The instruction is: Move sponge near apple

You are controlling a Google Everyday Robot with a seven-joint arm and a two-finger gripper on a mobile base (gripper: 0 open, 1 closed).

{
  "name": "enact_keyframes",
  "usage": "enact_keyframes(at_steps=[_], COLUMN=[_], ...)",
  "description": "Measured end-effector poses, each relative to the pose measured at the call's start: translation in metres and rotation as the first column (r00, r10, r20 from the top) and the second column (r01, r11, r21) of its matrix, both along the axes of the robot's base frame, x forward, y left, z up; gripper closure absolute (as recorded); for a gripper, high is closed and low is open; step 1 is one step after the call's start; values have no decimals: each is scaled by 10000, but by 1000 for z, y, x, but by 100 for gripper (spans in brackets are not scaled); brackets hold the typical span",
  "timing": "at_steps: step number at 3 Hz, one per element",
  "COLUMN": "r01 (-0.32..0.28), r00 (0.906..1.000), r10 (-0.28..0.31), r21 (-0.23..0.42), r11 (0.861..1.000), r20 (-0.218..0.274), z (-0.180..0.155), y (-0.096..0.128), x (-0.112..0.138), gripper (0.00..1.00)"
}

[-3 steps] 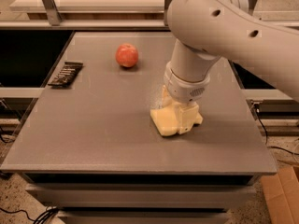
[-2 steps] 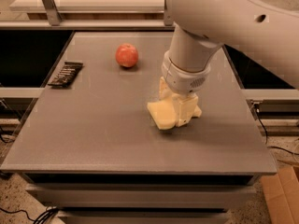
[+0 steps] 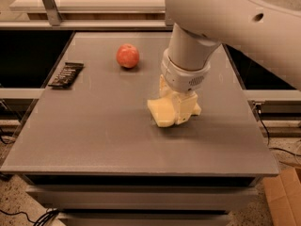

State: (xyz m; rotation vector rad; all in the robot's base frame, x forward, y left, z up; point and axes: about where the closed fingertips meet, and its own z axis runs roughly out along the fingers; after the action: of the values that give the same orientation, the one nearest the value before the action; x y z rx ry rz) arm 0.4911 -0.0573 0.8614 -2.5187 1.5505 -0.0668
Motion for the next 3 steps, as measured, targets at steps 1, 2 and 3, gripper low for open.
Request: enact_keyframes(at_steps=[1,2,3], r01=[57,10,61], r00=[9999,9999,9998], r10=[-54,-2,-50], r21=[-167,-458,-646], r11=[9998,9989,9979], r20=[144,170,174], z=[5,13,18], y=[7,23,44], x=[24,64,115], gripper=[100,100,100])
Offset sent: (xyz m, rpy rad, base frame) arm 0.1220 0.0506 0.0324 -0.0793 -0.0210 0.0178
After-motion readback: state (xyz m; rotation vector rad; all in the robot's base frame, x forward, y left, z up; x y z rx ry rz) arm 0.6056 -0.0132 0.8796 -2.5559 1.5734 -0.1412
